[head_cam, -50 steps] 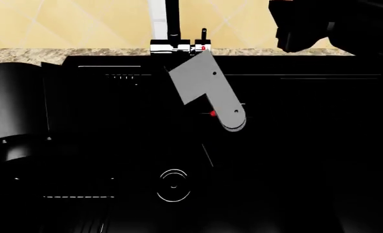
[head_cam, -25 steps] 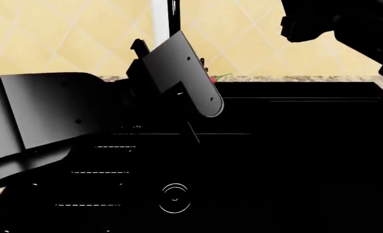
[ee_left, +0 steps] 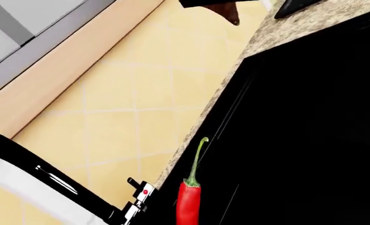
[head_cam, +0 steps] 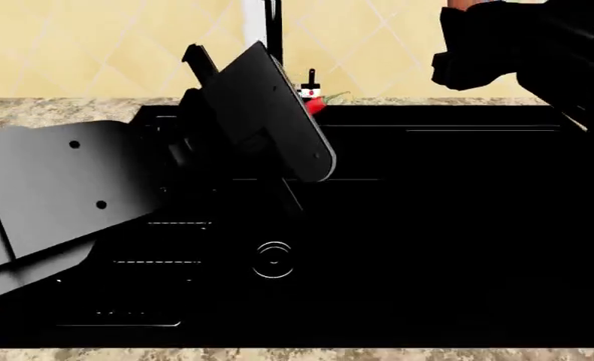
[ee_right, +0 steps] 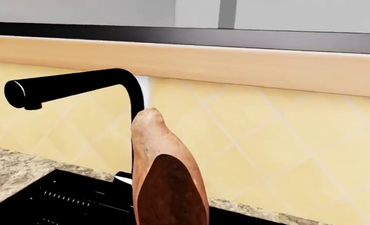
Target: Pick up the fruits and vegetables and place them in the sink. Turn on the sink faucet to wash them. Then turn the sink off and put them in the tray.
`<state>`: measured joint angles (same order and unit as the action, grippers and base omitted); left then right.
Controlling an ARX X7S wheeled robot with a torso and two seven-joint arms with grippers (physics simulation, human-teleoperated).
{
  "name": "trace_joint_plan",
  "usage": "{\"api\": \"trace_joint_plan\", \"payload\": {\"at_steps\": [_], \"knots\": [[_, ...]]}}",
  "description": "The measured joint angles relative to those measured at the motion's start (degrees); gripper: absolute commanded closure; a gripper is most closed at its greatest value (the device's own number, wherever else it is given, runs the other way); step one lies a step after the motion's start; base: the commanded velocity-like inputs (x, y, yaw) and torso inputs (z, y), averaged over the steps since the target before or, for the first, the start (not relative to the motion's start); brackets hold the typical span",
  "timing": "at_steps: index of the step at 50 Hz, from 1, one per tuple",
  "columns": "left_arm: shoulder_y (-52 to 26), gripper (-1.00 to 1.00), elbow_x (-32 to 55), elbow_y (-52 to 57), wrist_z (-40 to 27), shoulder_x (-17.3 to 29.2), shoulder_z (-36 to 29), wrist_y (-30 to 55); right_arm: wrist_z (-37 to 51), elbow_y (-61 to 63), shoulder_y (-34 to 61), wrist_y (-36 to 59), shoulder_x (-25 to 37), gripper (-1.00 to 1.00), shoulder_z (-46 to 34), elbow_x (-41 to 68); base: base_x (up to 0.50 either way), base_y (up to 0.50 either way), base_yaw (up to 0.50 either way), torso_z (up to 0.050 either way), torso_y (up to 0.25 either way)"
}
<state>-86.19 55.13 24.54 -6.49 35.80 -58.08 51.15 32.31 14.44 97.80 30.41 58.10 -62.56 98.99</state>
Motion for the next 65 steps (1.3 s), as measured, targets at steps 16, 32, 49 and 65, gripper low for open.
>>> {"api": "trace_joint_plan", "payload": {"at_steps": [16,32,49,65], "knots": [[4.90,1.00,-5.69,2.53,-7.99,2.70,2.04,-5.89,4.85,9.07,-4.33,-4.31,4.48,1.00,0.42,-2.16,-0.50,0.00,0.00,0.000,0.000],[15.89,1.00,-4.56,3.62,-25.90,4.34,13.22,-16.33,11.22,18.26,-13.37,-13.87,6.55,1.00,-0.58,-13.43,-0.44,0.00,0.00,0.000,0.000],[22.96,1.00,-5.71,5.06,-38.51,4.22,17.98,-20.64,21.15,19.48,-23.34,-20.98,2.53,1.00,-3.56,-27.76,0.00,-0.43,0.00,0.000,0.000],[25.66,1.00,-6.78,5.31,-40.93,3.78,18.10,-22.07,26.48,20.78,-28.63,-26.21,1.97,1.00,-3.80,-34.37,0.00,-0.50,0.00,0.000,0.000]]}}
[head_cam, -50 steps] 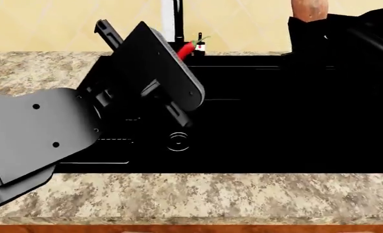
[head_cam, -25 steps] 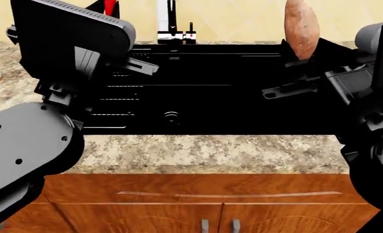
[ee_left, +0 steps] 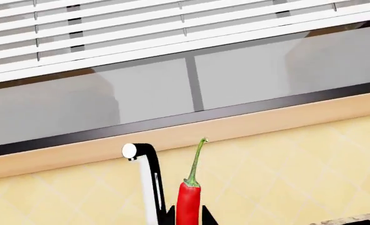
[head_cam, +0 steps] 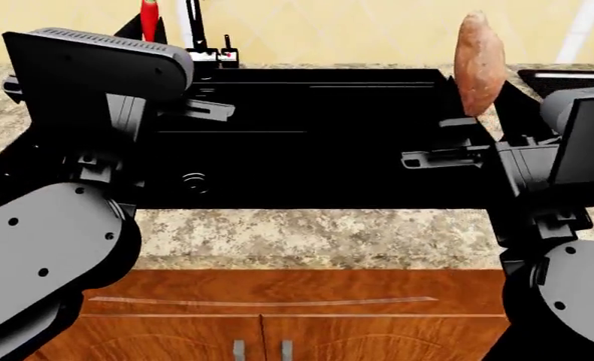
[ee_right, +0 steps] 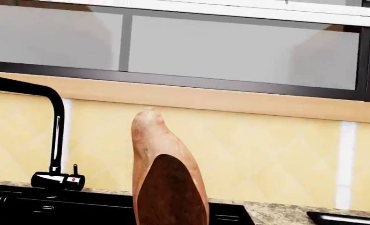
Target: Pick up the fruits and vegetables and place them in the sink. Turn on the sink faucet to wash them. Then turn the sink off and put them in the tray.
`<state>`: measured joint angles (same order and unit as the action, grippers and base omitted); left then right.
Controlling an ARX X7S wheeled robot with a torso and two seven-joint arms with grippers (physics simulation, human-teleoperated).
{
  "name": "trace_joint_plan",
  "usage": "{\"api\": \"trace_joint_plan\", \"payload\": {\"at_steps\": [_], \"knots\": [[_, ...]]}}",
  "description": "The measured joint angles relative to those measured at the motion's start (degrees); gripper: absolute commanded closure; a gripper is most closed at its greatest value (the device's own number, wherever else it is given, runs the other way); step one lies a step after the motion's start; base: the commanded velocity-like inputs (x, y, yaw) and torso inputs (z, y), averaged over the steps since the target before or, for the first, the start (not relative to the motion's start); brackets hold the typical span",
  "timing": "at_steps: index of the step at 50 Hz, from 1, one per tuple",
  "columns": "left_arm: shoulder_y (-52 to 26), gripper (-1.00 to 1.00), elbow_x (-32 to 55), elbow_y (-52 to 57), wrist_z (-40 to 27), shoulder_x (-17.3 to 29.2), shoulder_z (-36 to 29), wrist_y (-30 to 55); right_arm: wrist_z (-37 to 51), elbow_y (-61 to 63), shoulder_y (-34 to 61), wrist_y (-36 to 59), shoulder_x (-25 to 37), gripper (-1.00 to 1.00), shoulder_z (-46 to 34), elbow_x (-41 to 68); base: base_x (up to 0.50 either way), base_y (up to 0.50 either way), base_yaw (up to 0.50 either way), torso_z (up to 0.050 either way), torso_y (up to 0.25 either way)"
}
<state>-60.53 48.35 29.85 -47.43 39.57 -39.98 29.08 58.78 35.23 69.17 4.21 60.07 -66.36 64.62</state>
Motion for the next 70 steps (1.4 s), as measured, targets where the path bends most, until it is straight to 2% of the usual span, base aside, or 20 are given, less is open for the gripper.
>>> {"api": "trace_joint_plan", "payload": {"at_steps": [21,70], "knots": [[0.58,1.00,-1.29,0.04,0.25,-0.35,-1.03,-0.16,2.63,1.50,-2.08,-2.04,0.40,1.00,0.36,-4.30,0.16,-0.50,0.00,0.000,0.000],[0.91,1.00,-1.08,0.53,0.80,-0.68,-1.11,-0.49,3.88,2.51,-1.39,0.17,-0.31,1.00,0.95,-4.66,0.07,-0.50,0.00,0.000,0.000]]}}
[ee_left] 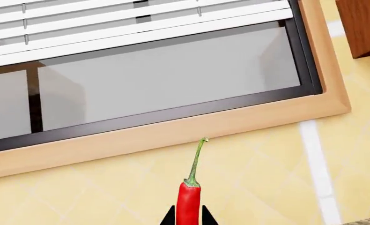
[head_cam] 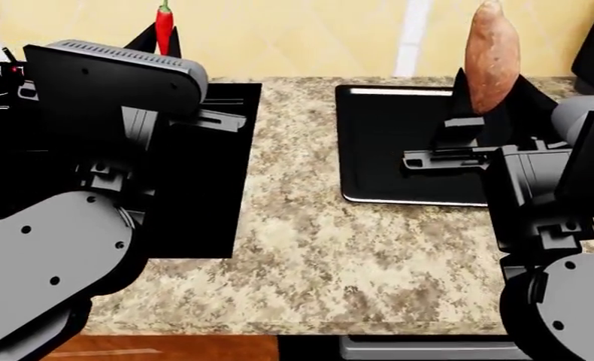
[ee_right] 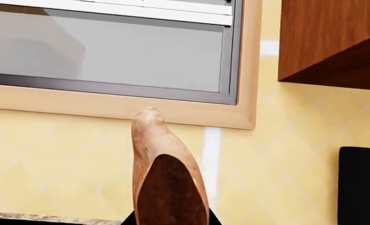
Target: Pick up the fruits and vegetables and place them in the sink. Turn on the sink faucet to wash them. Then turn the sink off and put them in the tray.
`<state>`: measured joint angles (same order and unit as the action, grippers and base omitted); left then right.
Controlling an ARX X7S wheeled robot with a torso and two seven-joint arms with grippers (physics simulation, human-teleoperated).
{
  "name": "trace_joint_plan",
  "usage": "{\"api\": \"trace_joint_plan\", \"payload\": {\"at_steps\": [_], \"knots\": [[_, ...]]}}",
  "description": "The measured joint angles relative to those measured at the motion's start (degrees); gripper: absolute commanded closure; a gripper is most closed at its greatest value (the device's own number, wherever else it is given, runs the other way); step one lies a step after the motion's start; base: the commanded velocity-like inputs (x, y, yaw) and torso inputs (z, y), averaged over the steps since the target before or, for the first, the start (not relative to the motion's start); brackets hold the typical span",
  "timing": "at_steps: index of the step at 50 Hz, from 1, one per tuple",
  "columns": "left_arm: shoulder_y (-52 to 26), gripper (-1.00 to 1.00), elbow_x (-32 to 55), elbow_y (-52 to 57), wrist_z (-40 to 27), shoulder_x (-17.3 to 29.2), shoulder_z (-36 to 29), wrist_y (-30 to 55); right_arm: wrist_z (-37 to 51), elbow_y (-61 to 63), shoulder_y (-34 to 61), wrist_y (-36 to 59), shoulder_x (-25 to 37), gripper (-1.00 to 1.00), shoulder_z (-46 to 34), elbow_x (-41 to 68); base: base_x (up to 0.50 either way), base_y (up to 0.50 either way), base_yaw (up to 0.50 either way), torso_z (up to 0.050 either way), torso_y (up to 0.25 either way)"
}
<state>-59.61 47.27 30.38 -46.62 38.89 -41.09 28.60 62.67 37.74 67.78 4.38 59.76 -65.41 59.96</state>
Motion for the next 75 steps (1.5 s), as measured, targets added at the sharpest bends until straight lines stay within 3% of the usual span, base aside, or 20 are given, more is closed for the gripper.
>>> {"api": "trace_joint_plan", "payload": {"at_steps": [15,26,47,75], "knots": [[0.03,1.00,0.34,0.56,-0.22,0.17,0.16,0.21,0.15,0.16,-0.46,-0.10,0.11,1.00,0.08,-0.90,0.23,-0.50,0.00,0.000,0.001],[-0.01,1.00,0.66,1.04,-0.31,0.19,0.22,0.36,-1.01,-1.01,1.50,1.41,-0.73,1.00,0.76,2.69,0.00,0.00,0.00,0.000,0.000],[-0.83,1.00,1.79,1.51,-0.39,0.36,0.51,1.47,-11.24,-32.68,18.02,24.59,-15.54,1.00,-2.02,24.22,0.00,0.00,0.00,0.000,0.000],[-0.73,1.00,1.65,1.36,-0.37,0.36,0.45,1.58,-19.43,-51.31,21.92,37.61,-23.01,1.00,-6.47,31.42,0.00,0.00,0.00,0.000,0.000]]}}
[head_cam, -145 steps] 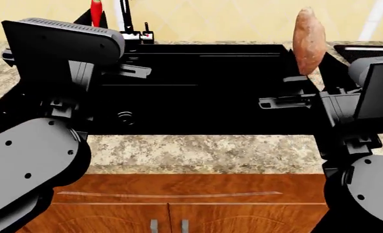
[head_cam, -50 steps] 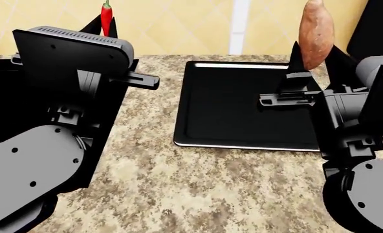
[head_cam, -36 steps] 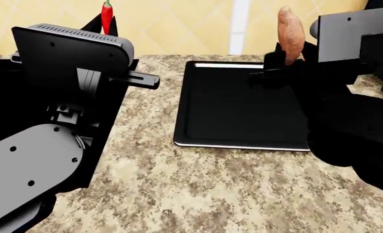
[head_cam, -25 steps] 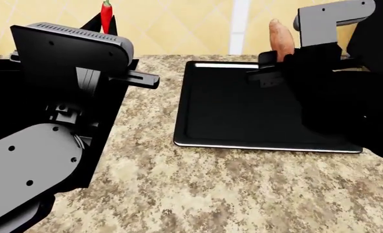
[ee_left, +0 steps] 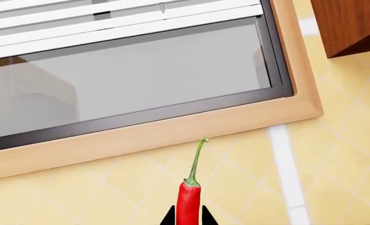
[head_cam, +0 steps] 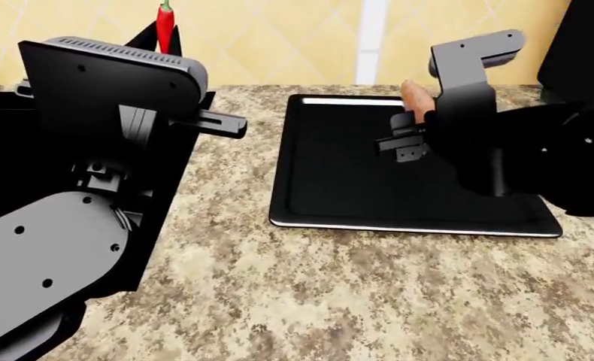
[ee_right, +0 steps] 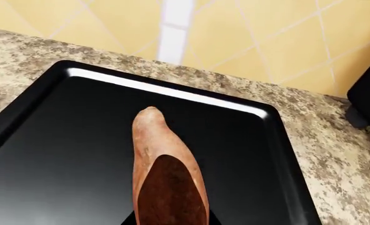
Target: Pick up the fruits and vegetables and place them in the sink. Turn on the sink faucet to wash them. Then turn the sink off and put them in the tray.
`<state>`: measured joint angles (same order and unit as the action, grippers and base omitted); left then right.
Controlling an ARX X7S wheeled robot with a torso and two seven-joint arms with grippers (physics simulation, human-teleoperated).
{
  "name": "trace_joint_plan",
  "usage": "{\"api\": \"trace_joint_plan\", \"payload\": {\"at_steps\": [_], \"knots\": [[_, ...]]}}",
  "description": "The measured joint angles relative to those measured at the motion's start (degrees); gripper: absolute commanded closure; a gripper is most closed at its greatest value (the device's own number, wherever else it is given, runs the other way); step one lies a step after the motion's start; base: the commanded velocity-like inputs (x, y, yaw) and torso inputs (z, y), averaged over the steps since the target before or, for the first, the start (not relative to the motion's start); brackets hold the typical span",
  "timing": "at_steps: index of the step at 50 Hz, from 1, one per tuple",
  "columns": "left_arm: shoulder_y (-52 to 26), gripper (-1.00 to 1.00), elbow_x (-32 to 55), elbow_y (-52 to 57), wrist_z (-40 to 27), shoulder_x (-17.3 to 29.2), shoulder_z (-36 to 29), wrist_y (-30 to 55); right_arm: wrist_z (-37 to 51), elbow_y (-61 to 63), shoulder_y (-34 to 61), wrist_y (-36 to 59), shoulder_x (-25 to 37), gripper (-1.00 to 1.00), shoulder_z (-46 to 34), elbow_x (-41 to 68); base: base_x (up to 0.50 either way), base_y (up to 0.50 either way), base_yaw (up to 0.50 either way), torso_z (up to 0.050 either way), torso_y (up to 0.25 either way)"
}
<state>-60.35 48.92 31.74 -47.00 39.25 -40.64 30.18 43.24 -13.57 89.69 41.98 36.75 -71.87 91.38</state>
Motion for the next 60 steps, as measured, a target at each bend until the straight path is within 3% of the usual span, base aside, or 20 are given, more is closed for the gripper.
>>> {"api": "trace_joint_plan", "payload": {"at_steps": [22,23,49,60], "knots": [[0.35,1.00,0.02,0.07,-0.07,0.17,0.16,-0.17,-2.73,-4.04,-1.16,1.72,-1.66,1.00,-1.13,0.77,0.00,0.00,0.00,0.000,0.000],[0.37,1.00,0.02,0.07,-0.06,0.17,0.16,-0.18,-2.79,-4.16,-1.22,1.78,-1.72,-1.00,-1.17,0.80,0.00,0.00,0.00,0.000,0.000],[0.49,1.00,-0.29,-0.31,0.21,-0.02,0.02,-0.32,-3.90,-5.06,-1.73,2.00,-2.23,-1.00,-1.09,-0.19,0.00,0.00,0.00,0.000,0.000],[-0.96,1.00,-0.50,-2.05,1.13,-1.94,-1.25,0.92,-1.12,-0.24,-0.28,-2.18,0.40,-1.00,1.76,-1.79,0.00,0.00,0.00,0.000,0.000]]}}
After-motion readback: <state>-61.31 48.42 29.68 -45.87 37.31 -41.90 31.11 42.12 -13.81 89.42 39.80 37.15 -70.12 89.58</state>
